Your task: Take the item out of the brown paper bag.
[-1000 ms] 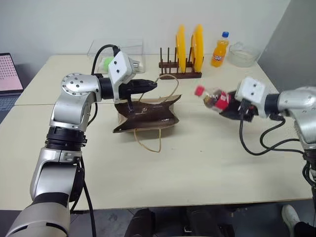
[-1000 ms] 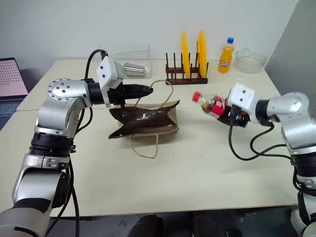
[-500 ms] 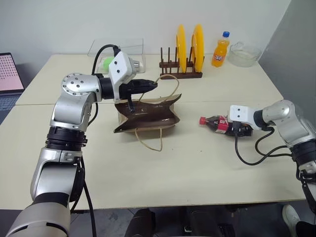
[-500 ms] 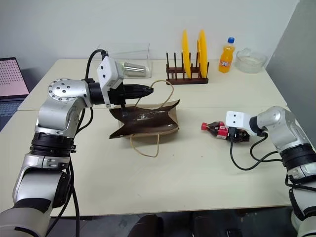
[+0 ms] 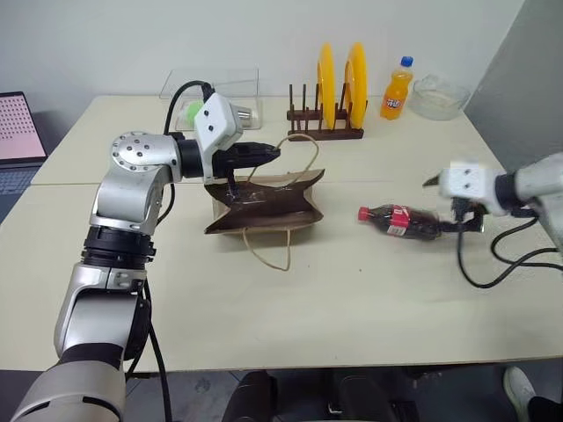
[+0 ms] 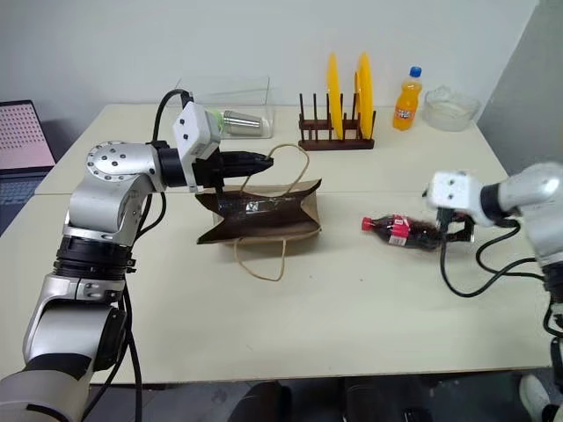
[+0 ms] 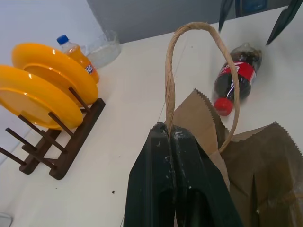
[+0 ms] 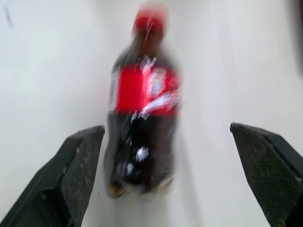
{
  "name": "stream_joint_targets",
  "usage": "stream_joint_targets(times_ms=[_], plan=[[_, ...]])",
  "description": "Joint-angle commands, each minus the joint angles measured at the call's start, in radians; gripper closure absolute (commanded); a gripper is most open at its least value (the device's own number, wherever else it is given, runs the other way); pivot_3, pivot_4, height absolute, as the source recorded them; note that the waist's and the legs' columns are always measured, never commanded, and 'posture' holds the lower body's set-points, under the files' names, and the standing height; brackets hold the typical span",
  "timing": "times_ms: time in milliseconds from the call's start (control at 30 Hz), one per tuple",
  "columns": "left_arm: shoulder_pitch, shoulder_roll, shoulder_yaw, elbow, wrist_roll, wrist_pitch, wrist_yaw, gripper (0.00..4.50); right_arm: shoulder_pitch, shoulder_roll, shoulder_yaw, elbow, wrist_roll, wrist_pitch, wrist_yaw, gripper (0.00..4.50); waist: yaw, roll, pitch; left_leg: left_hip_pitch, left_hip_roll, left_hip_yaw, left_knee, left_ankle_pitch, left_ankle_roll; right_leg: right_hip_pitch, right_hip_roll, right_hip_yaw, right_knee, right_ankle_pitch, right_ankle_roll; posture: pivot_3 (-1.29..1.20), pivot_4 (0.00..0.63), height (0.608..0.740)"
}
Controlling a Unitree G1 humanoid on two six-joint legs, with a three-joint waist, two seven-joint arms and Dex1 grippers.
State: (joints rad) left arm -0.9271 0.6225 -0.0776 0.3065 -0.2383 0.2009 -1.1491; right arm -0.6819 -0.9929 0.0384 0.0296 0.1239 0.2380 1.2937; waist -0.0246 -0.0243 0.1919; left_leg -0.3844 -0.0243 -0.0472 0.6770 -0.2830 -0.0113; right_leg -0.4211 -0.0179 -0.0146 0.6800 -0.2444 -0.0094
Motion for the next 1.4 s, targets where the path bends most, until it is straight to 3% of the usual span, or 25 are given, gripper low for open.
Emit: stream_joint_targets(times_ms=[33,233,333,433,533,667,800,933,1067,1267,1400], plan=[[-0.059,-0.009,0.006,0.062,0.020,-0.052,-0.001,4.50,0.084,0.045,-0.139,-0.315,0.197,0.189,-0.085,0.03,0.001,0.000,0.000,0.001,0.000,0.000,0.000,0.000,0.000,0.000,0.000,0.000,0.000,0.000,0.000,0.00,0.150,0.740],[-0.163,-0.047,0.003,0.255,0.052,-0.129,-0.009,4.50,0.322,0.258,-0.180,-0.715,0.280,0.356,-0.412,0.03,0.012,-0.001,0.000,0.000,0.000,-0.001,0.001,0.000,0.000,0.001,0.000,-0.001,0.000,-0.003,0.005,0.00,0.150,0.740],[-0.204,-0.048,-0.008,0.349,0.093,-0.191,-0.005,4.50,0.405,0.403,-0.153,-0.826,0.242,0.377,-0.598,0.03,0.014,-0.001,0.000,-0.001,0.000,0.000,0.001,0.000,0.000,0.000,0.000,0.000,0.000,-0.003,0.005,0.00,0.150,0.740],[-0.229,-0.040,-0.012,0.413,0.115,-0.218,-0.024,4.50,0.472,0.480,-0.094,-0.896,0.206,0.389,-0.707,0.03,0.016,-0.001,0.000,0.000,-0.001,-0.001,0.001,0.000,0.000,0.000,0.000,0.000,0.000,-0.003,0.005,0.00,0.150,0.740],[-0.237,-0.030,-0.013,0.426,0.130,-0.226,-0.037,3.92,0.489,0.540,-0.021,-0.916,0.167,0.378,-0.791,0.00,0.014,-0.001,0.000,0.000,-0.001,0.000,0.001,0.000,0.000,0.000,0.000,0.000,0.000,-0.003,0.005,0.00,0.150,0.740],[-0.227,-0.009,0.014,0.397,0.121,-0.208,-0.032,2.71,0.477,0.569,0.026,-0.878,0.128,0.339,-0.831,0.00,0.013,-0.001,0.000,0.000,-0.001,0.000,0.001,0.000,0.000,0.000,0.000,0.000,0.000,-0.003,0.005,0.00,0.150,0.740],[-0.170,0.038,0.049,0.294,0.098,-0.192,-0.023,1.47,0.456,0.579,0.037,-0.835,0.120,0.297,-0.833,0.00,0.010,-0.001,0.000,0.000,-0.001,-0.001,0.001,0.000,0.000,0.000,0.000,0.000,0.000,-0.003,0.005,0.00,0.150,0.740],[-0.060,0.108,0.122,0.117,0.070,-0.125,0.034,1.47,0.428,0.588,0.031,-0.801,0.132,0.266,-0.829,0.00,-0.001,-0.001,0.000,0.000,0.000,-0.001,0.000,0.000,0.000,0.000,0.000,0.000,0.000,-0.003,0.005,0.00,0.150,0.740],[0.130,0.121,0.261,-0.143,0.001,0.068,0.196,1.47,0.421,0.605,0.022,-0.763,0.127,0.222,-0.841,0.00,-0.004,-0.001,-0.001,0.001,0.000,-0.001,0.000,0.000,0.000,0.000,0.000,0.000,0.001,-0.003,0.005,0.00,0.150,0.740],[0.530,-0.037,0.418,-0.585,-0.033,0.247,0.519,1.47,0.460,0.598,0.031,-0.745,0.117,0.179,-0.836,0.00,0.000,-0.001,-0.001,0.001,0.000,-0.001,0.000,0.000,0.000,0.001,0.000,0.001,0.000,-0.001,0.003,0.00,0.150,0.740],[0.723,-0.181,0.418,-0.753,-0.007,0.278,0.694,1.47,0.515,0.620,0.021,-0.731,0.101,0.146,-0.872,0.00,0.015,-0.003,-0.002,0.001,0.000,-0.001,0.001,0.000,0.000,0.001,0.000,0.001,-0.001,-0.001,0.002,0.00,0.150,0.740]])
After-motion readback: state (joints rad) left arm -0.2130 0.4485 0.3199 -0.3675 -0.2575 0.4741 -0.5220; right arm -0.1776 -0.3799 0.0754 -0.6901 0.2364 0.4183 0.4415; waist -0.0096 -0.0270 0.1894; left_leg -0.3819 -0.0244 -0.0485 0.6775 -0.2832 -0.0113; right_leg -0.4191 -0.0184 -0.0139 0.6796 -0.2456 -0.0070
